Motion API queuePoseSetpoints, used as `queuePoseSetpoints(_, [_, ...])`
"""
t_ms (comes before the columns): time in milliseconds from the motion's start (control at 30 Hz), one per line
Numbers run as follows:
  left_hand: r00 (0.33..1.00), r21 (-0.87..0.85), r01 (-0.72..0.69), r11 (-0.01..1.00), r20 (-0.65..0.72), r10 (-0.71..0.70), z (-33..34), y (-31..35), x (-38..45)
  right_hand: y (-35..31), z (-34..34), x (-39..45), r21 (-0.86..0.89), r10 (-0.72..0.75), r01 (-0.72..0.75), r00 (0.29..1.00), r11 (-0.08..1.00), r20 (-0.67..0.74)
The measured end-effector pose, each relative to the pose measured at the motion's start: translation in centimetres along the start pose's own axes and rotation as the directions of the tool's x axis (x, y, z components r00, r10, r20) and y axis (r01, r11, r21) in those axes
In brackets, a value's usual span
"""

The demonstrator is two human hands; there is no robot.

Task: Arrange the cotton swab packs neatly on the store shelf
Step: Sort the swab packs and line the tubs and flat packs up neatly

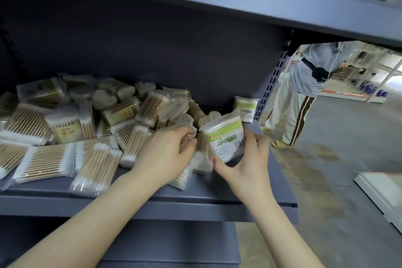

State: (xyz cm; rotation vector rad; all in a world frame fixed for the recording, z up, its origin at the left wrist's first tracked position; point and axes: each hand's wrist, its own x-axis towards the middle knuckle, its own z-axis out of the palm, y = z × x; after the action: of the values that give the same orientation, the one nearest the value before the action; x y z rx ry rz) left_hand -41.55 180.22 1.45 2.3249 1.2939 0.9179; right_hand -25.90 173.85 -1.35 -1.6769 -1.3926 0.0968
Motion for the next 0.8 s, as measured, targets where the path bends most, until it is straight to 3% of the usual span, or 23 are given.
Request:
queuePoseSetpoints(200, [0.999, -0.058, -0.040, 0.998, 0.018, 0.041, 1.4, 1.4, 0.4, 0.6, 0.0, 0.0, -0.022, -0.006, 0.006, 1.000, 1.000, -0.020])
queuePoseSetpoints(367, [1.000, -0.101, 0.002, 0.995, -0.016, -0.004, 1.6, 1.1, 1.1, 1.1, -0.4, 0.1, 0.035, -0.018, 0.016, 0.997, 0.999, 0.069])
queuePoseSetpoints(600, [0.994, -0.272, 0.105, 0.956, -0.011, -0.112, 1.6, 1.1, 2.3, 1.1, -0.3, 0.1, 0.144, -0.015, 0.006, 0.998, 0.990, 0.066])
queuePoseSetpoints(800, [0.992, -0.236, 0.121, 0.964, -0.013, -0.127, 1.7, 0.8, 2.4, 0.9, -0.4, 0.2, 0.169, 0.004, -0.018, 0.997, 0.986, 0.080])
